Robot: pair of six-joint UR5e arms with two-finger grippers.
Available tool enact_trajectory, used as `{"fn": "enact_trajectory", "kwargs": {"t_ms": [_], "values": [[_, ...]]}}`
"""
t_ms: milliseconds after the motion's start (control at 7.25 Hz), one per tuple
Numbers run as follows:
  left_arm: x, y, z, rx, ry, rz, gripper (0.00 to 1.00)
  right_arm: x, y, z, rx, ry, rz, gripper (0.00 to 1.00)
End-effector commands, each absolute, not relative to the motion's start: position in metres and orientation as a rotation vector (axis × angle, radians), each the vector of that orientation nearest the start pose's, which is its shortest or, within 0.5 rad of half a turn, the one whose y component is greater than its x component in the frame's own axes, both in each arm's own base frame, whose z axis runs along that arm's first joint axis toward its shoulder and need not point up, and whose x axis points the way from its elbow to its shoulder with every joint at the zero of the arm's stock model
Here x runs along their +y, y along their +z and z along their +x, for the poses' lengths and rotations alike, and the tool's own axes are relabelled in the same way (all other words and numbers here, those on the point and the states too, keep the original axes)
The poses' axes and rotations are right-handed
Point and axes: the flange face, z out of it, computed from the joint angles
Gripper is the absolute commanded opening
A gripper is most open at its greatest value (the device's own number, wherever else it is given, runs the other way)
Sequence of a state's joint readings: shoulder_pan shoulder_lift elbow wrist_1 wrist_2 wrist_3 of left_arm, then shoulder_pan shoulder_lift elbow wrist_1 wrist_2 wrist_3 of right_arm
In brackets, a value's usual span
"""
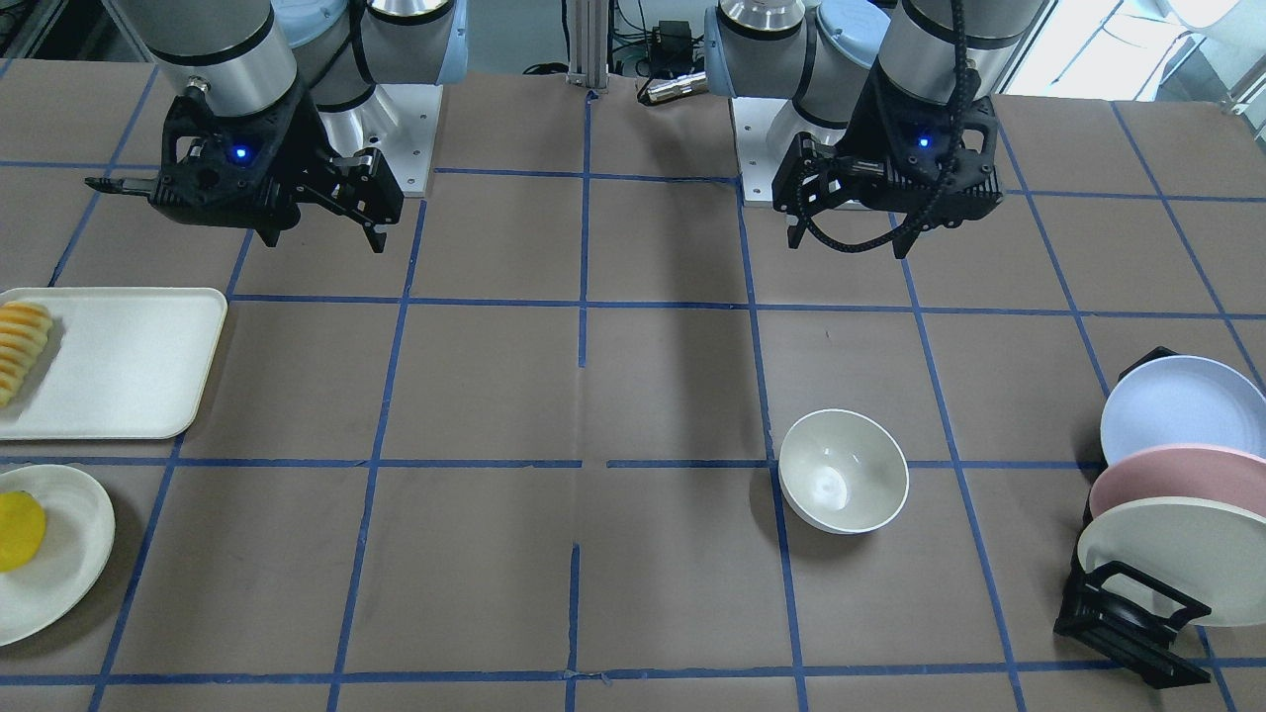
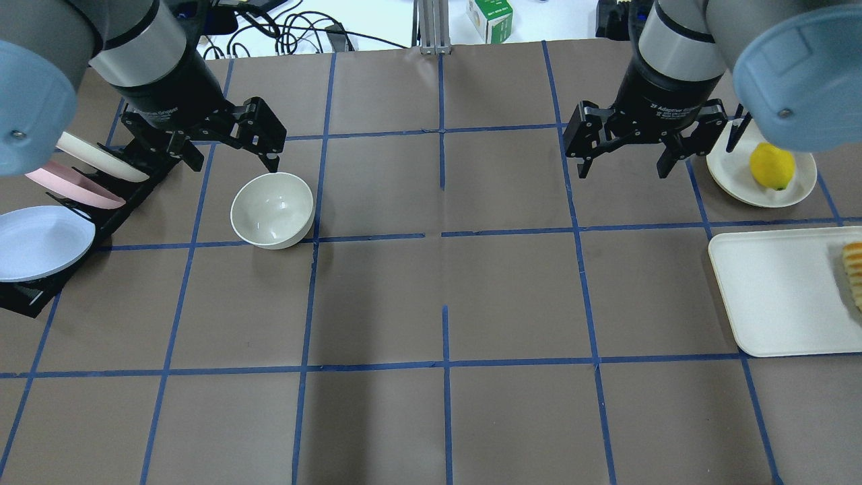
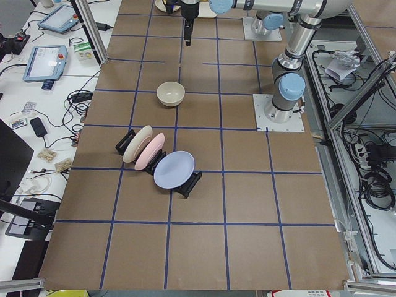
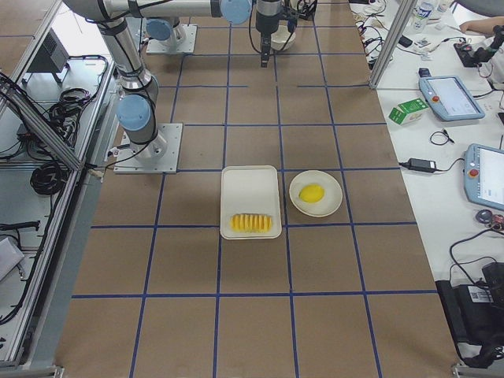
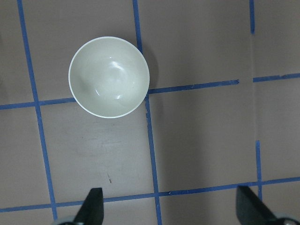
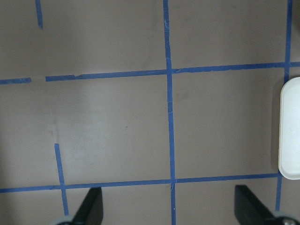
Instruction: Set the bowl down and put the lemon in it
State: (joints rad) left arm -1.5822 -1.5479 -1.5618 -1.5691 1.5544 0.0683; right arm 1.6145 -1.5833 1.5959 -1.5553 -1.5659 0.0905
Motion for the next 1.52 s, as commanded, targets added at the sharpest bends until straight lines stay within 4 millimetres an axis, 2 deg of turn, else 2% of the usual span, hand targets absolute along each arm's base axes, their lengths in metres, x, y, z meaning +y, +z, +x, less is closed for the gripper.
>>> {"fn": "enact_trajectory", "kwargs": {"t_ms": [0, 138, 276, 414, 552, 690, 828, 1103, 1241, 1379], "values": [[-0.489, 0.508, -0.122, 3.157, -0.055, 0.078, 1.00, -0.478, 0.480, 0.154, 3.136, 0.041, 0.075, 1.00], [-0.504, 0.495, -0.086, 3.160, 0.002, -0.021, 1.00, -0.478, 0.479, 0.154, 3.139, 0.048, 0.077, 1.00], [-0.515, 0.486, -0.039, 3.160, 0.022, -0.060, 1.00, -0.479, 0.479, 0.152, 3.139, 0.048, 0.080, 1.00], [-0.521, 0.475, 0.001, 3.167, 0.039, -0.025, 1.00, -0.480, 0.479, 0.147, 3.138, 0.048, 0.096, 1.00], [-0.525, 0.464, 0.026, 3.171, 0.059, -0.066, 1.00, -0.486, 0.479, 0.134, 3.137, 0.044, 0.115, 1.00], [-0.536, 0.446, 0.033, 3.174, 0.068, -0.074, 1.00, -0.493, 0.478, 0.110, 3.137, 0.036, 0.123, 1.00], [-0.550, 0.417, 0.035, 3.184, 0.071, -0.075, 1.00, -0.505, 0.468, 0.077, 3.130, 0.062, 0.144, 1.00], [-0.582, 0.336, 0.031, 3.219, -0.064, -0.063, 1.00, -0.522, 0.456, 0.024, 3.118, 0.077, 0.225, 1.00], [-0.589, 0.303, 0.025, 3.232, -0.046, -0.052, 1.00, -0.537, 0.443, 0.004, 3.127, 0.047, 0.188, 1.00], [-0.595, 0.279, 0.026, 3.237, -0.015, -0.051, 1.00, -0.550, 0.429, -0.017, 3.127, 0.036, 0.159, 1.00]]}}
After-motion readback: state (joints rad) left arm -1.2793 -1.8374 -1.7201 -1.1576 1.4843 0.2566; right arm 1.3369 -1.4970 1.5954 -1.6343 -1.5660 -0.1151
